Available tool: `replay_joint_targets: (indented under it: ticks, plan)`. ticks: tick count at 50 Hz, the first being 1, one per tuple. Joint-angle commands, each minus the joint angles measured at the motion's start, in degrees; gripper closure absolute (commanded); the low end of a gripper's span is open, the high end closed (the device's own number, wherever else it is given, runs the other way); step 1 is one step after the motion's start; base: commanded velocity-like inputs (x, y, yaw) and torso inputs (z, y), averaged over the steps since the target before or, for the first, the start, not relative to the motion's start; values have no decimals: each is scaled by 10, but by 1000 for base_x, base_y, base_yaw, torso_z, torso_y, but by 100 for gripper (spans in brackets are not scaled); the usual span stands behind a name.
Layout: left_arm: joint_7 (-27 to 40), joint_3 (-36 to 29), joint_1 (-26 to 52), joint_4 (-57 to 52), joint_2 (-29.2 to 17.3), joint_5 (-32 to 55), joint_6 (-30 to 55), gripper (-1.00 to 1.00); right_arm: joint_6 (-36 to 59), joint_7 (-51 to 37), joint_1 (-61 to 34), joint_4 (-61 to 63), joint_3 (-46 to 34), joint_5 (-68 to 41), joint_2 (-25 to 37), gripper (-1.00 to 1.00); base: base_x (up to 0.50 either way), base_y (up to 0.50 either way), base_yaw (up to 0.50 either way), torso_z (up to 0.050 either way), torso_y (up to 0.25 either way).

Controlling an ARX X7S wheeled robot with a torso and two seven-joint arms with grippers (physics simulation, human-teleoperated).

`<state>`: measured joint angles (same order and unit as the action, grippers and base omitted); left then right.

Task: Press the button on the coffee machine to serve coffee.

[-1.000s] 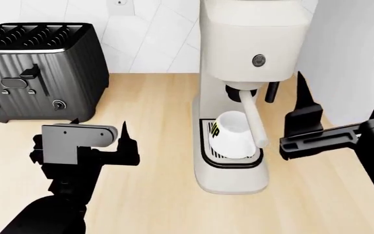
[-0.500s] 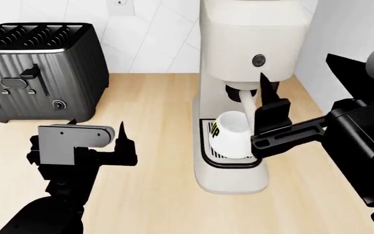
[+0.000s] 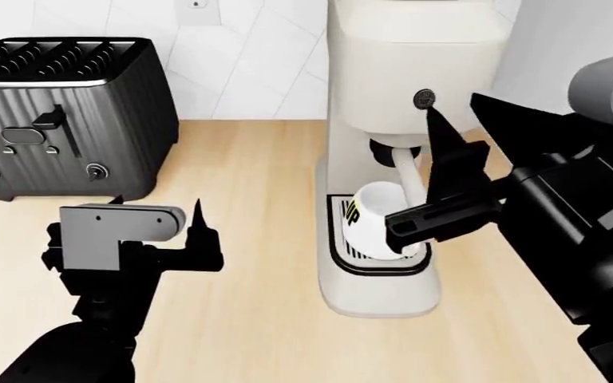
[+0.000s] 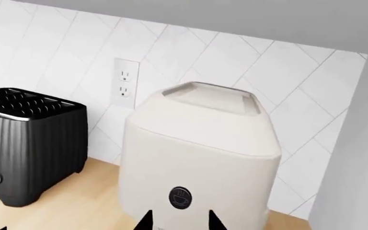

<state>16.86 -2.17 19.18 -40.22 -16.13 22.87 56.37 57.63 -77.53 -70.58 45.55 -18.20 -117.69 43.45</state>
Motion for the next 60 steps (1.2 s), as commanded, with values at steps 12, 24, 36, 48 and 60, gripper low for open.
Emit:
replay_joint_targets:
  ticks: [12,24,36,48,60]
  plan:
    - [-5,5,-2,2,-2,2,-2,-100,-24,-42,-37,14,-23,-37,3,100,0,0,0,0,0]
    - [-2,3,-2,1,-3,4,-2,-100,-17,-11,-11,-1,-17,-10,12,100,0,0,0,0,0]
    - [0,3,-7,5,-5,6,-9,-100,-5,41,3,-38,-8,38,3,100,0,0,0,0,0]
    - [-2,6,-8,6,-10,11,-10,-100,-7,69,15,-60,-14,57,-16,100,0,0,0,0,0]
    - [3,1,-6,11,-7,12,-13,-100,-7,82,4,-91,-27,61,-30,100,0,0,0,0,0]
